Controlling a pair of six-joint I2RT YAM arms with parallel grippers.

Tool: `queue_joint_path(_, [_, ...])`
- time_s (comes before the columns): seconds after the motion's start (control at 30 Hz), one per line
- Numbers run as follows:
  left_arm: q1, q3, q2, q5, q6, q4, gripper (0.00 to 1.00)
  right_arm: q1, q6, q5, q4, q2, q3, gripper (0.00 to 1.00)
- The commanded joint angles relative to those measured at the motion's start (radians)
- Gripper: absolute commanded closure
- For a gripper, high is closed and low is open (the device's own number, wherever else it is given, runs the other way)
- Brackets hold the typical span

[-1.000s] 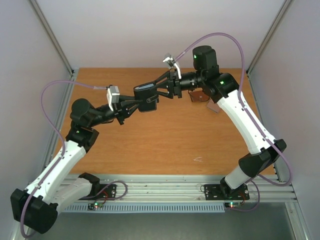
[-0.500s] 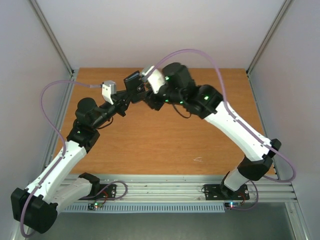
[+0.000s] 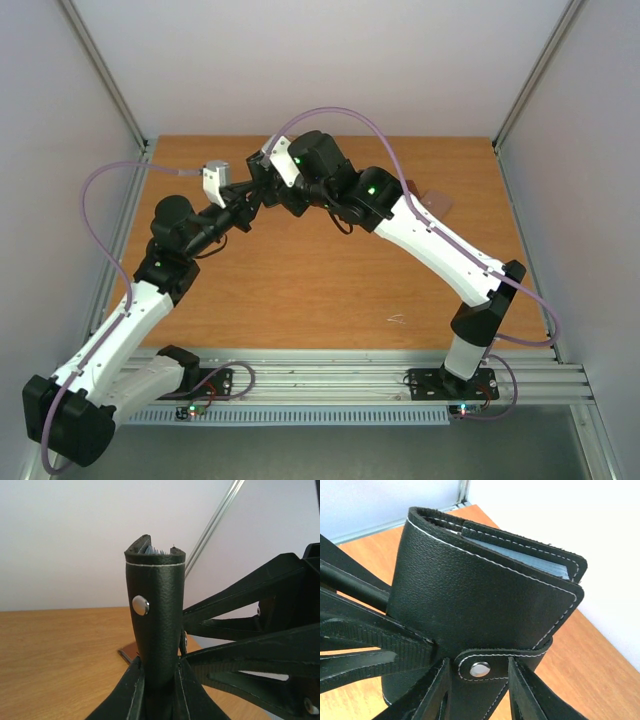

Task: Take the credit cards out of the card holder

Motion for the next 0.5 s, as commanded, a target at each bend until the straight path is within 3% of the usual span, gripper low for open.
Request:
queue_joint_path(0.0, [-0.006,-0.001,-0.005,0.056,-0.027,0.118,1.00,0.001,-0.011,0.070,0.016,0.022,0.033,0.69])
queue_joint_path(0.27, [-0.006,-0.003,-0.003,0.084,-0.026,0.129,1.00,-0.002,-0.014,0.234,0.025,0.049,0.038,0.83])
queue_joint_path(0.37, [-0.006,-0.003,-0.005,0.084,-0.022,0.123,1.00,-0.011,0.005,0.287,0.032,0.047,0.039,0.98])
queue_joint_path(0.47, [-0.007,-0.004,-0.002,0.087,-0.022,0.121,1.00,-0.036,0.041,0.302,0.015,0.031,0.035,0.99])
